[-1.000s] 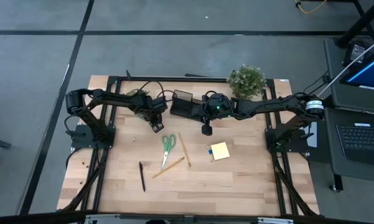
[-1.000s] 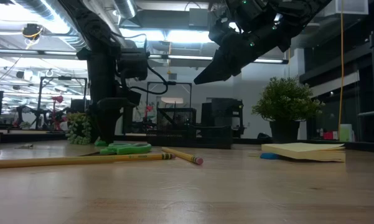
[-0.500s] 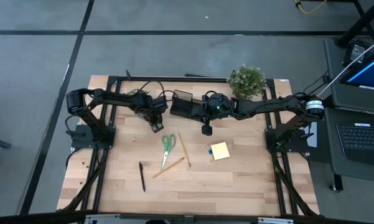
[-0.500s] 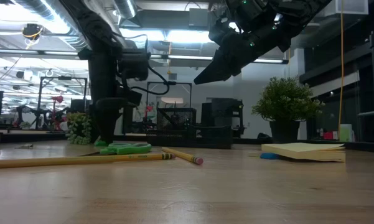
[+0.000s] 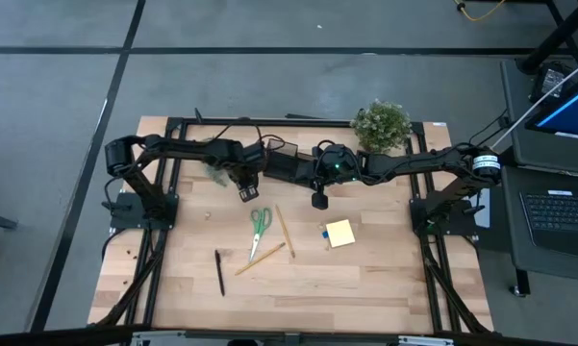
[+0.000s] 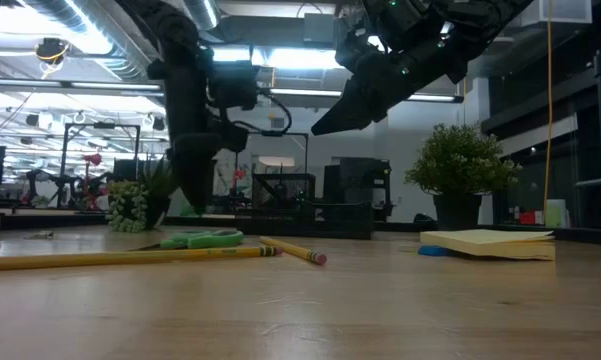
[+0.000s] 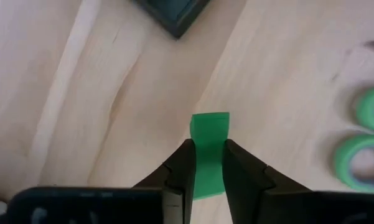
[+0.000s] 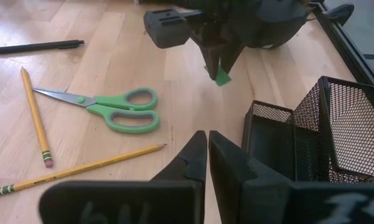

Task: Pick and place office supplies into organizer
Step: Put the green eraser into the desk organizer, then put the sticky notes into the desk organizer

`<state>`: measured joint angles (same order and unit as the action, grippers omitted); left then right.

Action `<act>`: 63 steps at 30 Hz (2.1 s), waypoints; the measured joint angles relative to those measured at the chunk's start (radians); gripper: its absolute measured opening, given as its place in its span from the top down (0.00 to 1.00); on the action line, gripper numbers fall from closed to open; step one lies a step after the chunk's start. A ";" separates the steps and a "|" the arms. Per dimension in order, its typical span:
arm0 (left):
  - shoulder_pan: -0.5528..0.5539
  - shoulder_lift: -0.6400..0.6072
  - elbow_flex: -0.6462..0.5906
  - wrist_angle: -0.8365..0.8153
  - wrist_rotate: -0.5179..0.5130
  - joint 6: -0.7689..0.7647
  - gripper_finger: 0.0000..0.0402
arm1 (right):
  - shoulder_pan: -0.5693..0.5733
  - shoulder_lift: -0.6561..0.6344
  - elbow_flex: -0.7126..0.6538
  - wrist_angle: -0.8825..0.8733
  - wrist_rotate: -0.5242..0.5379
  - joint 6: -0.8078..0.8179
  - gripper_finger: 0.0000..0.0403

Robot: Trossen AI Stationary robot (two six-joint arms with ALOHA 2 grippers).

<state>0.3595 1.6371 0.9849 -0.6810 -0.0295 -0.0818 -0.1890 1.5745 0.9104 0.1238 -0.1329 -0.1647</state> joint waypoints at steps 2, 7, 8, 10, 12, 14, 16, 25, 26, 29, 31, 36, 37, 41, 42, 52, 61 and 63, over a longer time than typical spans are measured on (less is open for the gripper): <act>-0.006 -0.001 0.029 0.014 -0.019 0.028 0.84 | 0.000 0.000 0.000 0.000 0.000 0.000 0.95; -0.022 -0.002 0.085 0.086 -0.065 0.108 0.84 | 0.000 0.000 0.000 0.005 0.000 0.002 0.95; -0.025 -0.002 0.091 0.106 -0.070 0.126 0.84 | 0.000 0.000 0.000 0.005 0.000 0.002 0.95; -0.028 -0.003 0.092 0.144 -0.073 0.169 0.84 | 0.000 0.000 0.000 0.005 0.000 0.002 0.95; -0.028 -0.003 0.092 0.178 -0.073 0.208 0.84 | 0.000 0.000 0.000 0.005 0.000 0.002 0.95; -0.027 -0.003 0.092 0.203 -0.074 0.236 0.84 | 0.000 0.000 0.000 0.005 0.000 0.002 0.95; -0.027 -0.003 0.092 0.226 -0.074 0.262 0.84 | 0.000 0.000 0.000 0.005 0.000 0.002 0.95; -0.026 0.041 0.078 0.328 -0.075 0.434 0.84 | 0.000 0.000 0.000 0.007 0.000 0.003 0.95; -0.026 0.051 0.078 0.328 -0.080 0.446 0.84 | 0.000 0.000 0.000 0.006 0.000 0.003 0.95; -0.025 0.088 0.078 0.344 -0.112 0.470 0.84 | 0.000 0.000 0.000 0.007 0.000 0.004 0.95; -0.023 0.111 0.078 0.352 -0.133 0.481 0.84 | 0.000 0.000 0.000 0.007 0.000 0.005 0.95; -0.022 0.144 0.078 0.373 -0.153 0.508 0.84 | 0.000 0.000 0.000 0.006 0.000 0.006 0.95; -0.022 0.145 0.078 0.372 -0.155 0.513 0.84 | 0.000 0.000 0.000 0.006 0.000 0.006 0.95; -0.022 0.145 0.078 0.372 -0.155 0.515 0.84 | 0.000 0.000 0.000 0.006 0.000 0.006 0.95; -0.022 0.145 0.078 0.372 -0.155 0.515 0.84 | 0.000 0.000 0.000 0.006 0.000 0.006 0.95; -0.024 0.145 0.078 0.372 -0.152 0.515 0.81 | 0.000 0.000 0.000 0.006 0.000 0.007 0.95; -0.026 0.143 0.078 0.372 -0.155 0.514 0.74 | 0.000 0.000 0.000 0.006 0.000 0.007 0.95; -0.026 0.143 0.078 0.373 -0.156 0.515 0.74 | 0.000 0.000 0.000 0.006 0.000 0.007 0.95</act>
<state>0.3336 1.7802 1.0626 -0.3084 -0.1860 0.4328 -0.1889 1.5747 0.9108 0.1295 -0.1329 -0.1580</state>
